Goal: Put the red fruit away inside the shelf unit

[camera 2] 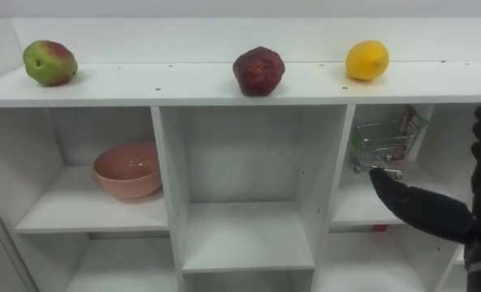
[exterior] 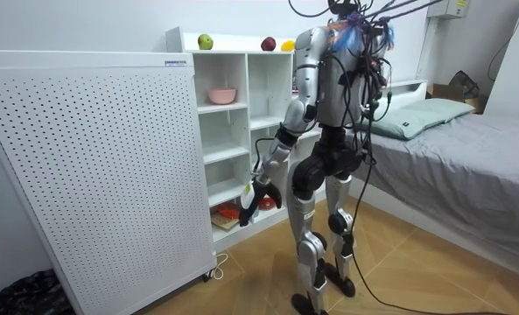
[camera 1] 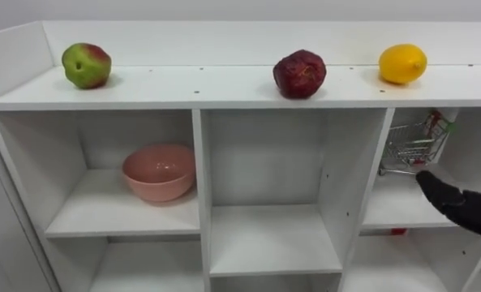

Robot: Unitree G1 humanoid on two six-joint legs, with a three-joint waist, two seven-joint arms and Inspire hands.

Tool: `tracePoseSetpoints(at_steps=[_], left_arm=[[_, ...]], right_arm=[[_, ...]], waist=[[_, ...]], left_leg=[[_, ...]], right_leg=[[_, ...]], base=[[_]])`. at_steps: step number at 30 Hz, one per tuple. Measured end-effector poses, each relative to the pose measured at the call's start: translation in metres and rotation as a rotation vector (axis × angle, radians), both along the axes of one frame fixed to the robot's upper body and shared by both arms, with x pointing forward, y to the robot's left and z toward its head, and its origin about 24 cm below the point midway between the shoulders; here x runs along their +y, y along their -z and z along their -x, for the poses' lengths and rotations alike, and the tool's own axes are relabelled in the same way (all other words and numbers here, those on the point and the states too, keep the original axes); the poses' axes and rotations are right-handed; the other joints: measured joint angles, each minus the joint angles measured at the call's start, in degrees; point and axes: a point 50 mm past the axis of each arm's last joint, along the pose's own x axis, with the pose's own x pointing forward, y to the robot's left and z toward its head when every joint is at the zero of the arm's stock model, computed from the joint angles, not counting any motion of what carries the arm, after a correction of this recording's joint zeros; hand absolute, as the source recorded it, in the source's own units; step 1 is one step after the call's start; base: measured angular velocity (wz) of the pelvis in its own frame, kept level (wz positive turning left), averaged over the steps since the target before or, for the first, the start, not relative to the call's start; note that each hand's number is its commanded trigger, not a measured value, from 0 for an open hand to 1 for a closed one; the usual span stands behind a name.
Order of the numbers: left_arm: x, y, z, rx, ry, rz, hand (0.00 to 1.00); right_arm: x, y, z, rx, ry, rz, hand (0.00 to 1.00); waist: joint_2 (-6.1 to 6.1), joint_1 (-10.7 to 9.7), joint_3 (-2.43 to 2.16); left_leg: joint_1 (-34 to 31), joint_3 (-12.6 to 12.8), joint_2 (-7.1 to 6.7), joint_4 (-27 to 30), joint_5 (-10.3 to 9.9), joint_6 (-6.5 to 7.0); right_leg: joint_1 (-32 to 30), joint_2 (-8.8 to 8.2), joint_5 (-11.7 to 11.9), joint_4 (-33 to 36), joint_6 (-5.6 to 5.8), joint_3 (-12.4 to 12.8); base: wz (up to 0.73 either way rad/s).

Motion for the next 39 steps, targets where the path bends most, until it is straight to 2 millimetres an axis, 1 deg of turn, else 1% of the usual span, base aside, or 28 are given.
tracePoseSetpoints(at_steps=[1,3,4,6,9,15,17,20,22,24,25,26,28,29,30,32,39], left_arm=[[0.000,0.000,-0.001,-0.003,0.001,0.000,0.00],[0.002,-0.001,-0.004,-0.016,0.000,0.005,0.00],[0.002,-0.001,-0.004,-0.016,0.001,0.007,0.00],[0.002,0.000,-0.003,-0.009,0.001,0.012,0.00],[0.001,0.000,-0.004,-0.007,0.007,0.018,0.00],[0.002,-0.002,-0.008,-0.021,0.012,0.019,0.00],[0.002,-0.003,-0.012,-0.039,0.017,0.016,0.00],[0.002,-0.004,-0.018,-0.054,0.022,0.014,0.00],[0.002,-0.005,-0.021,-0.059,0.024,0.012,0.00],[0.004,-0.006,-0.022,-0.059,0.025,0.007,0.00],[0.004,-0.006,-0.022,-0.058,0.026,0.005,0.00],[0.005,-0.006,-0.022,-0.054,0.025,0.003,0.00],[0.007,-0.007,-0.022,-0.052,0.026,-0.001,0.00],[0.009,-0.007,-0.022,-0.052,0.026,-0.006,0.00],[0.011,-0.008,-0.023,-0.051,0.027,-0.010,0.00],[0.012,-0.009,-0.024,-0.047,0.023,-0.017,0.00],[0.014,-0.009,-0.025,-0.039,0.018,-0.024,0.00]], right_arm=[[0.000,-0.004,0.001,-0.015,-0.003,0.011,0.00],[0.003,-0.023,0.003,-0.089,-0.024,0.061,0.00],[0.004,-0.028,0.004,-0.110,-0.029,0.073,0.00],[0.008,-0.045,0.005,-0.188,-0.050,0.111,0.00],[0.011,-0.057,0.003,-0.232,-0.040,0.167,0.00],[0.017,-0.079,0.001,-0.323,-0.044,0.233,0.00],[0.018,-0.086,0.002,-0.351,-0.050,0.246,0.00],[0.016,-0.098,-0.004,-0.389,-0.062,0.225,0.00],[0.013,-0.101,-0.009,-0.383,-0.063,0.213,0.00],[0.010,-0.100,-0.013,-0.368,-0.063,0.191,0.00],[0.009,-0.100,-0.014,-0.364,-0.065,0.185,0.00],[0.008,-0.100,-0.017,-0.355,-0.072,0.173,0.00],[0.006,-0.101,-0.023,-0.341,-0.076,0.159,0.00],[0.003,-0.103,-0.029,-0.334,-0.081,0.131,0.00],[0.001,-0.104,-0.034,-0.323,-0.086,0.107,0.00],[-0.001,-0.105,-0.040,-0.304,-0.096,0.081,0.00],[0.004,-0.111,-0.050,-0.283,-0.146,0.062,0.00]], waist=[[-0.01,0.03,0.01],[-0.08,0.58,0.00],[-0.12,0.88,-0.02],[-0.35,1.10,-0.12],[-0.71,1.38,-0.20],[-0.78,1.43,-0.24],[-0.82,1.36,-0.27],[-1.08,1.36,-0.33],[-1.57,1.30,-0.22],[-2.15,1.30,-0.01],[-2.26,1.31,0.01],[-2.41,1.30,-0.07],[-2.65,1.32,-0.09],[-2.81,1.31,-0.03],[-2.95,1.25,-0.09],[-3.08,1.23,-0.17],[-3.00,1.98,-0.16]], left_leg=[[-0.10,0.00,-0.02,0.01,0.00,0.00],[-0.39,0.19,-0.02,0.01,0.00,0.00],[-0.47,0.30,-0.01,0.02,0.00,0.00],[-0.60,0.36,-0.01,0.06,0.00,0.00],[-0.69,0.37,-0.04,0.35,0.00,0.00],[-0.91,0.35,0.01,0.41,0.00,0.00],[-1.17,0.34,0.03,0.42,0.01,0.01],[-1.63,-0.09,0.03,0.44,0.02,0.01],[-1.67,-0.19,0.05,0.45,0.02,0.01],[-1.76,-0.20,0.08,0.44,0.02,0.01],[-1.82,-0.33,0.06,0.46,0.02,0.01],[-1.99,-0.45,0.02,0.55,0.02,0.01],[-2.23,-0.54,-0.01,0.73,0.02,0.01],[-2.31,-0.55,-0.01,0.83,0.02,0.01],[-2.46,-0.55,-0.01,0.93,0.01,0.01],[-2.75,-0.56,-0.01,1.09,0.01,0.01],[-2.66,-1.19,0.05,1.10,0.02,0.01]], right_leg=[[-0.11,-0.07,0.01,0.10,0.01,-0.08],[-0.95,-0.07,0.06,0.65,0.06,0.16],[-0.97,-0.07,0.06,0.77,0.06,0.19],[-0.99,0.05,0.20,0.78,0.11,0.21],[-1.08,0.00,0.29,0.82,0.14,-0.03],[-1.31,-0.06,0.34,0.88,0.11,-0.14],[-1.65,-0.08,0.37,0.97,0.07,-0.21],[-1.70,-0.07,0.38,1.14,0.06,-0.53],[-1.63,-0.08,0.38,1.17,0.05,-0.77],[-1.57,-0.08,0.39,1.16,0.04,-1.10],[-1.57,-0.09,0.39,1.12,0.04,-1.36],[-1.57,-0.20,0.41,0.97,0.03,-1.71],[-1.60,-0.23,0.43,0.88,0.04,-1.82],[-1.59,-0.23,0.43,0.85,0.03,-1.87],[-1.60,-0.23,0.44,0.80,0.02,-1.94],[-1.70,-0.23,0.45,0.75,0.01,-2.09],[-1.51,-0.17,0.47,0.83,-0.03,-2.31]], base=[[0.09],[0.02],[0.00],[0.03],[0.06],[0.01],[0.00],[0.01],[0.05],[0.05],[0.07],[0.07],[0.05],[0.04],[0.05],[0.06],[0.01]])
